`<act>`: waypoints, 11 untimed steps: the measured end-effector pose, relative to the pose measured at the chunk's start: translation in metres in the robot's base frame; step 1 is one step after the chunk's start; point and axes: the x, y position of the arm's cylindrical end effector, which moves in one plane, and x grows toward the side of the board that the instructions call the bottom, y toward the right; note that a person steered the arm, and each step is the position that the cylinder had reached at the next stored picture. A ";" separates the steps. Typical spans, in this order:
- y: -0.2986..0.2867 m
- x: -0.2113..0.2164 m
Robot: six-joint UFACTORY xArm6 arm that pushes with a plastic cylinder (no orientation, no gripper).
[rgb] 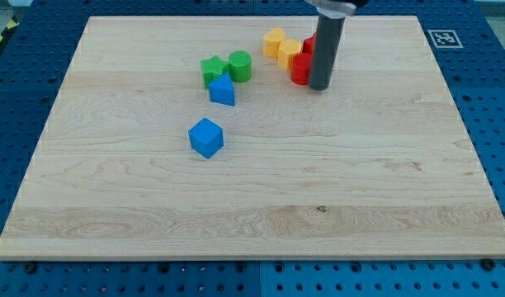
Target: Slide the blue cube to bottom of the blue triangle
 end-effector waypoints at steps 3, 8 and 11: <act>-0.027 0.133; -0.135 0.170; -0.159 0.133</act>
